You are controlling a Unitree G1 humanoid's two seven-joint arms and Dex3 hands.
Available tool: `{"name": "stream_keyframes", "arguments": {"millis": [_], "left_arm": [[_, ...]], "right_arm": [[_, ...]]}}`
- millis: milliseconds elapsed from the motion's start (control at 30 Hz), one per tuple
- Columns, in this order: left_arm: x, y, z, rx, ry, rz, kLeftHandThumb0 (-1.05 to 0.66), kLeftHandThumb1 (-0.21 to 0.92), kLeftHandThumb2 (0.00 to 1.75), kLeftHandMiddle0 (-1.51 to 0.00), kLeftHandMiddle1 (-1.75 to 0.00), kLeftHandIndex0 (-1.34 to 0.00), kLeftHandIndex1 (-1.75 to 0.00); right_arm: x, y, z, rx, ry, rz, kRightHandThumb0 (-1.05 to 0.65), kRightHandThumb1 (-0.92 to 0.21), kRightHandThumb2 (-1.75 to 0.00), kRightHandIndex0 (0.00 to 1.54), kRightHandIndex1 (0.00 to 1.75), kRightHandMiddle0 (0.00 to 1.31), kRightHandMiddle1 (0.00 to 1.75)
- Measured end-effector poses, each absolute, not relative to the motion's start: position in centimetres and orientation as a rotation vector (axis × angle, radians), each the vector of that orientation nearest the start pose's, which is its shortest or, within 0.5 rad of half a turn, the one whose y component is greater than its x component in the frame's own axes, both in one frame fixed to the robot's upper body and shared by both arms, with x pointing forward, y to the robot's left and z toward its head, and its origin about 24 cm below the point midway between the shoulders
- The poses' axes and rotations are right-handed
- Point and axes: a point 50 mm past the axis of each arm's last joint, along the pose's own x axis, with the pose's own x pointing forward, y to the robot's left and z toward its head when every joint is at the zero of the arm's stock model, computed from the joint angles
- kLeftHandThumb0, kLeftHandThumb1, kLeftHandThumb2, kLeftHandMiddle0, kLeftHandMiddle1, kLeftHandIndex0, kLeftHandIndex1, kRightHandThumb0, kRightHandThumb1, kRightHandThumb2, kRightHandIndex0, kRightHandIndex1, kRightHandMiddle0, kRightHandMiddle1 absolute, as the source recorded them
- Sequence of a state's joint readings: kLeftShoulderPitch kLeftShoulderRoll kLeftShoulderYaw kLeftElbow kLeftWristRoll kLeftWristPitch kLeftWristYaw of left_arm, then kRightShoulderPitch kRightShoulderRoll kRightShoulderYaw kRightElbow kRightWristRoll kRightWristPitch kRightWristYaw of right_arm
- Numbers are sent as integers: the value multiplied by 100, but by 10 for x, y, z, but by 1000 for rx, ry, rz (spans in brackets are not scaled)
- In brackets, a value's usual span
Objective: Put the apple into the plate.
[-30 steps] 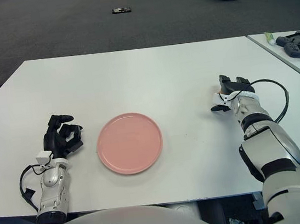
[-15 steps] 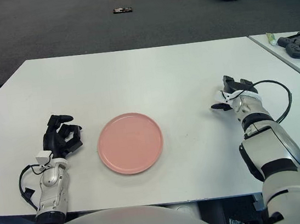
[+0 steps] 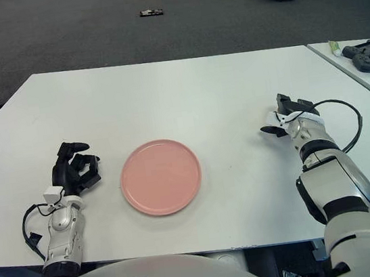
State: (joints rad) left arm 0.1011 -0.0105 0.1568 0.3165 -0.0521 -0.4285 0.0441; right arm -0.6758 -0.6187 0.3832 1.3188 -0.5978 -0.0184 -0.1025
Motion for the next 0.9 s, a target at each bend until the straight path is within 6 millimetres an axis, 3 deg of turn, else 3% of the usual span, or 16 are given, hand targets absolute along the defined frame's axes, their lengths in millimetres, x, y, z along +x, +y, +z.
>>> {"name": "stream_keyframes", "arguments": {"millis": [67, 167, 267, 400, 433, 500, 633, 900], "left_arm": [[213, 194, -13, -40, -16, 251, -1, 43, 117, -51, -164, -39, -175], [213, 195, -13, -39, -15, 252, -1, 42, 117, -51, -165, -39, -175], [213, 195, -13, -38, -15, 252, -1, 42, 118, -50, -167, -38, -175], [213, 195, -13, -35, -15, 257, -1, 42, 119, -51, -167, -39, -175], [213, 195, -13, -35, -14, 258, -1, 41, 119, -51, -167, -39, -175], [213, 195, -13, -34, -14, 259, -1, 41, 119, -51, -167, -39, -175], [212, 196, -13, -33, -12, 262, -1, 41, 120, -51, -168, -39, -175], [212, 196, -13, -31, -7, 267, -1, 41, 120, -50, -169, -39, -175]], "right_arm": [[309, -332, 17, -1376, 667, -40, -64, -51, -91, 6, 117, 6, 154], [310, -333, 18, -1361, 680, -58, -50, -48, -103, 13, 122, 37, 165], [310, -334, 19, -1339, 690, -83, -46, -44, -112, 22, 134, 47, 171], [307, -336, 17, -1325, 683, -127, -44, -44, -115, 29, 147, 50, 174], [307, -337, 17, -1324, 678, -139, -29, -40, -117, 40, 147, 51, 174], [305, -338, 16, -1320, 667, -169, -15, -35, -122, 53, 148, 51, 174], [302, -341, 15, -1311, 649, -215, -3, -19, -137, 78, 144, 54, 175], [302, -339, 18, -1320, 596, -280, 0, -9, -150, 87, 151, 56, 175]]}}
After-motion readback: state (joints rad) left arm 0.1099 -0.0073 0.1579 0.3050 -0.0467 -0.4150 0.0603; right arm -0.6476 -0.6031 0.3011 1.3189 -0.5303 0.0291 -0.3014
